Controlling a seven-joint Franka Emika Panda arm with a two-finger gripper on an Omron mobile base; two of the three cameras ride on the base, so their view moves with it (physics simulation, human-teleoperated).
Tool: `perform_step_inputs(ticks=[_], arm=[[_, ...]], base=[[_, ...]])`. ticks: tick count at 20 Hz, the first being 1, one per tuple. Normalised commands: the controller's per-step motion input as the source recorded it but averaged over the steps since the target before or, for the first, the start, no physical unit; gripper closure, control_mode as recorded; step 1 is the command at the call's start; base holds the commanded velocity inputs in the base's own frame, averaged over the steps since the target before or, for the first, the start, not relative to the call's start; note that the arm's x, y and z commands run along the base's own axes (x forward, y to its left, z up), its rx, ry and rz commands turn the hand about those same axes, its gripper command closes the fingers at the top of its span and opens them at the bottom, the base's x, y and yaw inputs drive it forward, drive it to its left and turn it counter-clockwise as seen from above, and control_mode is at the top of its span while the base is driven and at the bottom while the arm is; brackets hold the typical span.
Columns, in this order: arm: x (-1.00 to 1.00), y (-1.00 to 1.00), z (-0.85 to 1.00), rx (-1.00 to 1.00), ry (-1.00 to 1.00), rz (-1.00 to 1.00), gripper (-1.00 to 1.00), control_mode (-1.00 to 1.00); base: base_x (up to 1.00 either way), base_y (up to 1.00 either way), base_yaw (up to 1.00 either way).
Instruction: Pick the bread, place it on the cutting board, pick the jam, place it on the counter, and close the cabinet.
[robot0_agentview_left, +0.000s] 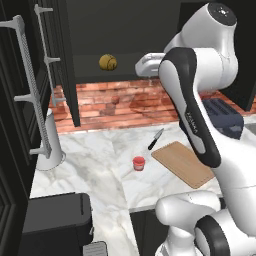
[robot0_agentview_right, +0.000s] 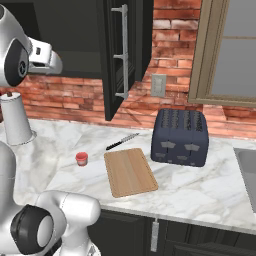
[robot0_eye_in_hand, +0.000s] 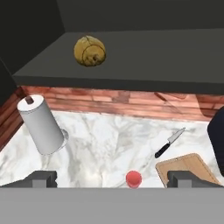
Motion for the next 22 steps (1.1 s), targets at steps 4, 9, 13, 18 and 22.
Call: perform_step_inputs(ticks=[4, 9, 13, 18, 22], arm=[[0.30, 0.09, 0.00, -0.04, 0.00, 0.00, -1.00, -1.00], [0.28, 0.01, 0.00, -0.02, 0.00, 0.00, -1.00, -1.00], [0.26, 0.00, 0.00, 0.00, 0.00, 0.00, -1.00, -1.00], [0.25, 0.03, 0.00, 0.00, 0.00, 0.00, -1.00, -1.00], [0.25, 0.16, 0.00, 0.00, 0.00, 0.00, -1.00, -1.00]], base=[[0.00, 0.00, 0.00], [0.00, 0.00, 0.00], [0.00, 0.00, 0.00], [0.00, 0.00, 0.00], [0.00, 0.00, 0.00]])
